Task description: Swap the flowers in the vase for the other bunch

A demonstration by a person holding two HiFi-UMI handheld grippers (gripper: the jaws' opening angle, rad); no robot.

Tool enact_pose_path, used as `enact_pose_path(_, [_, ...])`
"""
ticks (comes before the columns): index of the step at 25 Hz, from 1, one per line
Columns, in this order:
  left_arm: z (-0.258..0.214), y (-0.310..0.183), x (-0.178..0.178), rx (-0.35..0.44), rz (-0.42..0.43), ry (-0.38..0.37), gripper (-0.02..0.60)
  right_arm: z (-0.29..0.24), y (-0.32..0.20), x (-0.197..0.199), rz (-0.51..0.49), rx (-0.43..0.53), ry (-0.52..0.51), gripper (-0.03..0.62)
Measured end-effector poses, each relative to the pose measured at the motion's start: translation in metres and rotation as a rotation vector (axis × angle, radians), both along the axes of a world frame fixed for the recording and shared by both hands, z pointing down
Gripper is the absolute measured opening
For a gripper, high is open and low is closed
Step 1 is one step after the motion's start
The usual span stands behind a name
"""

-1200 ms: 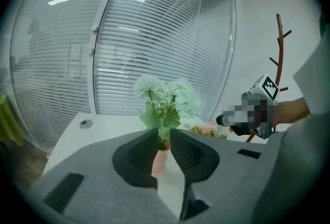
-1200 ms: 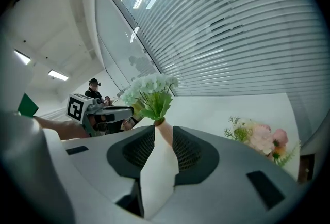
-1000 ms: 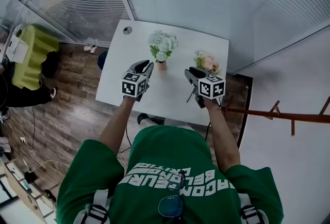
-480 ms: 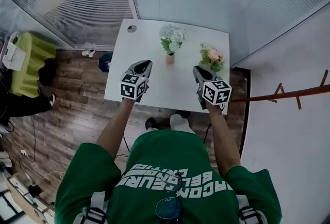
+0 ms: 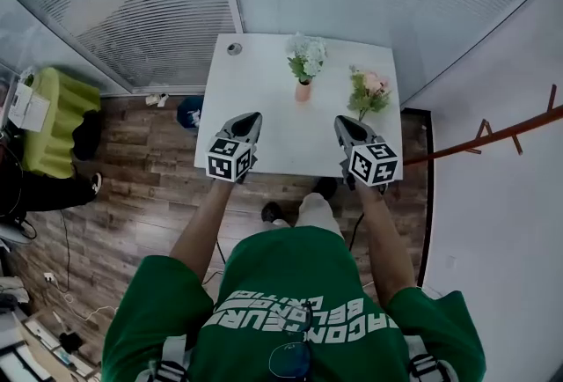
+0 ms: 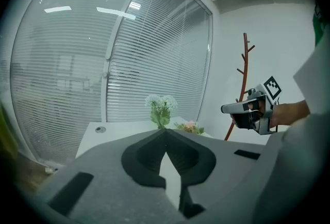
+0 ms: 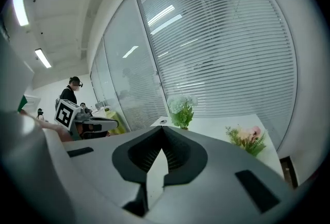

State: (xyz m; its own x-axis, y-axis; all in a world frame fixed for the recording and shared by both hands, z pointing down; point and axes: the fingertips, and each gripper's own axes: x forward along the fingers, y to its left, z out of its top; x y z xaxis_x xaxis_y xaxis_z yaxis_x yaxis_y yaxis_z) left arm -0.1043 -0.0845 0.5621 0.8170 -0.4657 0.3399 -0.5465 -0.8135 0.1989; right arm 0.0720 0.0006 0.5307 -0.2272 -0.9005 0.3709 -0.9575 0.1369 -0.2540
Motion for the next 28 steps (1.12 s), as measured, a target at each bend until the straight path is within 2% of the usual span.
enact_pose_path(6, [-0.005, 0.014, -0.014, 0.019, 0.015, 0.015, 0.008, -0.008, 0.017, -0.015, 0.017, 0.024, 0.031, 0.014])
enact_pose_path(28, [-0.014, 0.036, -0.035, 0.043, 0.018, 0.042, 0.008, 0.000, 0.042, -0.017, 0.034, 0.004, 0.093, 0.014])
